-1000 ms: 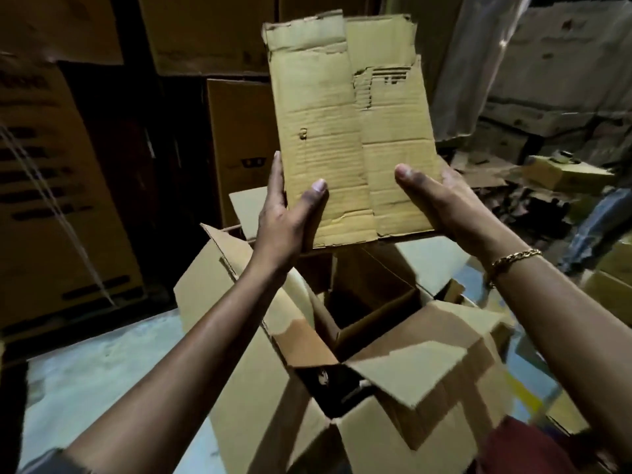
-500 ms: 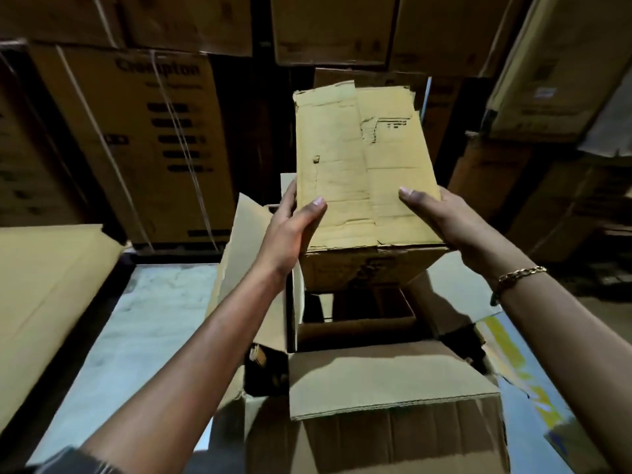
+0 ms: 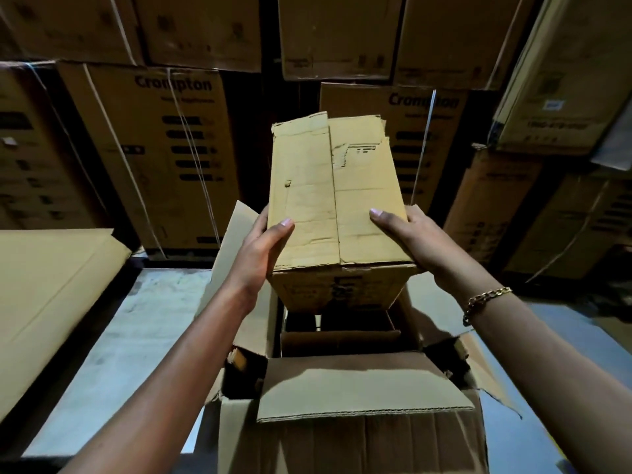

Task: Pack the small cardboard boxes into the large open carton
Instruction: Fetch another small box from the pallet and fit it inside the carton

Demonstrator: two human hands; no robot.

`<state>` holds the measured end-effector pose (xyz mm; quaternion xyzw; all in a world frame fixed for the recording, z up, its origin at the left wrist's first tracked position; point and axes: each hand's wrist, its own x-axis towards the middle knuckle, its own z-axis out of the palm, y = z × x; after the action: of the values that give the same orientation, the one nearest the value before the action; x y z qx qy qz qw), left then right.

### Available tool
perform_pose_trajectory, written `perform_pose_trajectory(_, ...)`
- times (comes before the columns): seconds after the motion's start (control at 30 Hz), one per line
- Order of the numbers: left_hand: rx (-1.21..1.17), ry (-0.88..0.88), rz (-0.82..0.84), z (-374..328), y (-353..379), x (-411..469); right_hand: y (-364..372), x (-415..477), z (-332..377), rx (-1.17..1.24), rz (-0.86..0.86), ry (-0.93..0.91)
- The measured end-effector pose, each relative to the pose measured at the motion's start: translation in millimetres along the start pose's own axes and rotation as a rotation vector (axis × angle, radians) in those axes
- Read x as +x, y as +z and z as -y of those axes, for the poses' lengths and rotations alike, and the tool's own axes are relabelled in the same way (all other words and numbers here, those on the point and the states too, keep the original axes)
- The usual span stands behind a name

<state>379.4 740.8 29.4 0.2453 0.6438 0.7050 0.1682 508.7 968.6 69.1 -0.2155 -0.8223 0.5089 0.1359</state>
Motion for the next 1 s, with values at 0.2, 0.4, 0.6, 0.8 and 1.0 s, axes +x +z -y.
perform_pose_trajectory(0.2,0.016,-0.058,-0.054,15.2,-12.3,-7.8,12.0,1.0,12.2,-0.146,0.002,0.028)
perform_pose_trajectory(0.4,0.043,-0.284,-0.064,41.9,-20.6,-8.7,31.7,9.9,0.9,-0.328,0.121,0.149)
perform_pose_trajectory(0.6,0.425,-0.395,0.110,78.3,-7.9,0.6,45.1,22.4,-60.5,-0.291,0.256,0.336)
perform_pose_trajectory(0.8,1.181,-0.276,0.320,90.0,11.8,14.9,55.5,34.1,-95.5,-0.579,0.307,0.283)
perform_pose_trajectory(1.0,1.386,-0.161,0.309,103.6,32.0,34.9,81.5,50.6,-96.6,-0.784,0.271,0.260)
